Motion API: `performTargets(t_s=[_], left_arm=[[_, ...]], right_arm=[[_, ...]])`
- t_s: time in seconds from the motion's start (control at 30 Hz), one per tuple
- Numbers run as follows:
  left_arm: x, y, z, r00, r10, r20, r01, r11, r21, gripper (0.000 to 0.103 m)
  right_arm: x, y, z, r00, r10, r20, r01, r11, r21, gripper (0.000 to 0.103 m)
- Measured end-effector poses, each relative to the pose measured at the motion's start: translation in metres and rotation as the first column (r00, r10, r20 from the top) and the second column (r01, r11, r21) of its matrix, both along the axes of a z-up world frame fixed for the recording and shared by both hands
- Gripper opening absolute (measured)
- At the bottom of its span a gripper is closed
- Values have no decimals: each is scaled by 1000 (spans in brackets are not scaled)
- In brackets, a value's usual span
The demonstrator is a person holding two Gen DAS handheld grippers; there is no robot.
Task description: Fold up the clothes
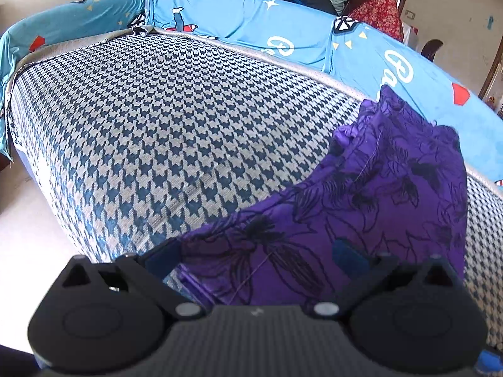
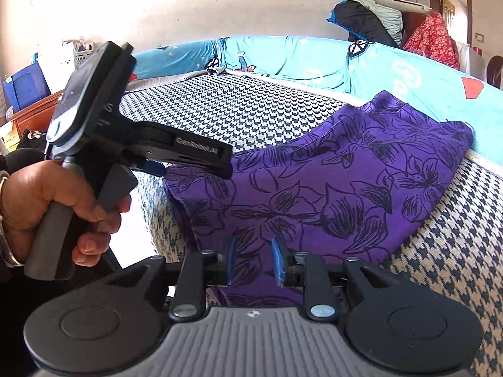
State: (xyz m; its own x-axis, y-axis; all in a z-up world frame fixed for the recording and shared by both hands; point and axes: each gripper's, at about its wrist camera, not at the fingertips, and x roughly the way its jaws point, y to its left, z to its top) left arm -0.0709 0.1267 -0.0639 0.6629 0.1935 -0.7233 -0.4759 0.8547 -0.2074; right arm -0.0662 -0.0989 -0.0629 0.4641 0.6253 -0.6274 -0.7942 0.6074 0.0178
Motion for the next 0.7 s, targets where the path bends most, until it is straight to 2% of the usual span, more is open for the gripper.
performTargets(t_s=[0.23,0.43,0.57,0.7], left_arm=[[39,-13,3,997,-73,-19,73,997,-16,103],[79,-20,2,992,-121,-31,122,992,19,103],[107,-19,-2,989,-142,-41,143,990,18,103],[131,-19,-6,985,-168,-48,170,985,28,103]], right_arm=[[42,-13,5,996,-32,-89,31,999,-12,27],[67,-22,2,989,-78,-122,78,997,-8,28],[73,-21,4,991,-74,-113,76,997,14,35],[78,-21,4,989,-74,-127,78,997,27,37]])
